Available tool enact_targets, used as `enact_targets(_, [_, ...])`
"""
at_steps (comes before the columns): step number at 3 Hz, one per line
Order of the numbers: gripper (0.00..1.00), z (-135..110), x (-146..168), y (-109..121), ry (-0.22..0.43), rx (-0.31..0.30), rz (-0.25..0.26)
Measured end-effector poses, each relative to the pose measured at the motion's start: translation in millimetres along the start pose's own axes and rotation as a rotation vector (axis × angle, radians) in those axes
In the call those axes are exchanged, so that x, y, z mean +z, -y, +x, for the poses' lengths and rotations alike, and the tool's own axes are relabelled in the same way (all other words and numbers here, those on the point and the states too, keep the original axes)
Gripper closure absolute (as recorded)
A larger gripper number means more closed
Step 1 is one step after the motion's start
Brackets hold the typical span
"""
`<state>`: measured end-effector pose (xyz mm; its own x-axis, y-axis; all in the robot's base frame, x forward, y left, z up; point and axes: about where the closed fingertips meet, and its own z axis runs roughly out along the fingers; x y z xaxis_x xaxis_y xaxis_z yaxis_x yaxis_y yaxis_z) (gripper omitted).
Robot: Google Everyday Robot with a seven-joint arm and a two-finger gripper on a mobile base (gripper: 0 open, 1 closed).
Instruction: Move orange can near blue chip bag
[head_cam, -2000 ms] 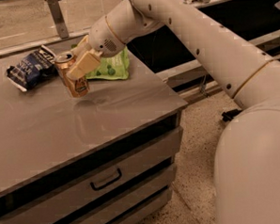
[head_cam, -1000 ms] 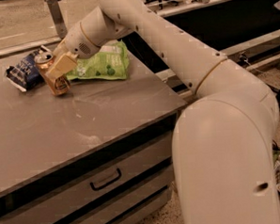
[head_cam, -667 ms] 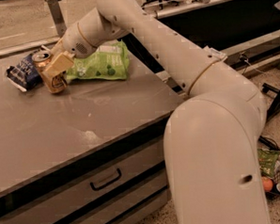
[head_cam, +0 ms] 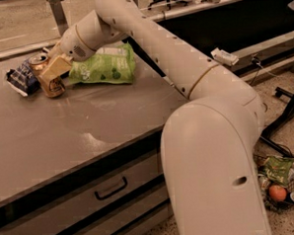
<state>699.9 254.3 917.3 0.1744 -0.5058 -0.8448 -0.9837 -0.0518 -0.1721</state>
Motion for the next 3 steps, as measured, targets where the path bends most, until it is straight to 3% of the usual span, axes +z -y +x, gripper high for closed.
enact_targets(2, [0.12,-3.8,5.4,2.2,0.016,0.022,0.008])
enact_targets(3, [0.00,-3.7,8.4,1.1,0.016,0.022,0.003])
